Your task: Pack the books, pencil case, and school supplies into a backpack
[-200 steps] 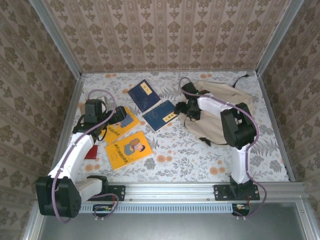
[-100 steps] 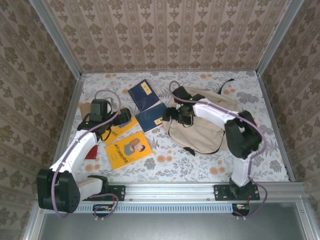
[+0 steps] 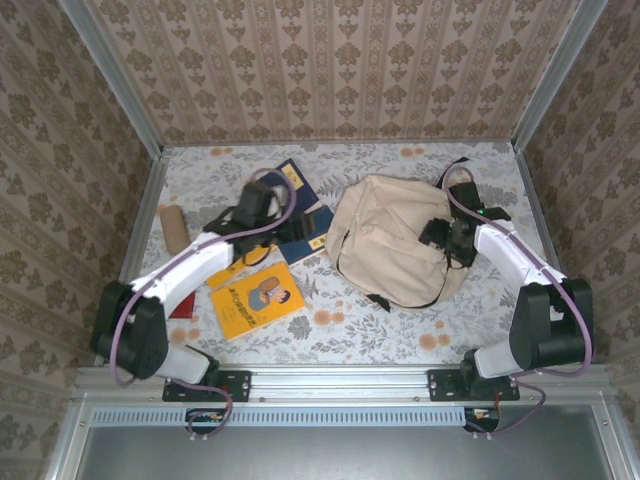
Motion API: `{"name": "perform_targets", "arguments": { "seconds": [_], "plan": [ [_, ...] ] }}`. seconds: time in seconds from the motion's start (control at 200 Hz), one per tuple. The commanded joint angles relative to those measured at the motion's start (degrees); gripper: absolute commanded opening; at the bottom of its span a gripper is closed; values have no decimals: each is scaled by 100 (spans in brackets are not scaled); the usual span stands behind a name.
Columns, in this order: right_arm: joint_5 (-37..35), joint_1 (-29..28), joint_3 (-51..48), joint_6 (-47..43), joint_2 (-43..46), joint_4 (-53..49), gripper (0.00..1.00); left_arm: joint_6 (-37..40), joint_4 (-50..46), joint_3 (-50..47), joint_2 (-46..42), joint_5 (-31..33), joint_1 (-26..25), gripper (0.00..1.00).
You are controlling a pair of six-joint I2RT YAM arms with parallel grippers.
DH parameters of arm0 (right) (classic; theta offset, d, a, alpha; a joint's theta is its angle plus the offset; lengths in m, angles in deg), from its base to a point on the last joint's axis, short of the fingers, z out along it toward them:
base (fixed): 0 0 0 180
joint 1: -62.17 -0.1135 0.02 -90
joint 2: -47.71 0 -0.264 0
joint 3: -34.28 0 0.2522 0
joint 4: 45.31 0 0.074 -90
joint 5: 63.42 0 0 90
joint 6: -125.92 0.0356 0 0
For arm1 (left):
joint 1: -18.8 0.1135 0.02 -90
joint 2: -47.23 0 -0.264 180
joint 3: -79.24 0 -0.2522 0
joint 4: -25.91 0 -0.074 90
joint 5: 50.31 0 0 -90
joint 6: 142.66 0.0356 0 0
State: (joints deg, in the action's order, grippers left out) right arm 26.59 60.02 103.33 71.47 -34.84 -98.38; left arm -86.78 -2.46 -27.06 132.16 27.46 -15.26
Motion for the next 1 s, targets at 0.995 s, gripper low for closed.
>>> {"name": "perform_targets", "arguments": {
  "seconds": [0.995],
  "plan": [
    [1621, -1716, -295, 919, -841, 1428, 75, 344, -715, 786, 2194, 745, -423, 49]
  ]
}}
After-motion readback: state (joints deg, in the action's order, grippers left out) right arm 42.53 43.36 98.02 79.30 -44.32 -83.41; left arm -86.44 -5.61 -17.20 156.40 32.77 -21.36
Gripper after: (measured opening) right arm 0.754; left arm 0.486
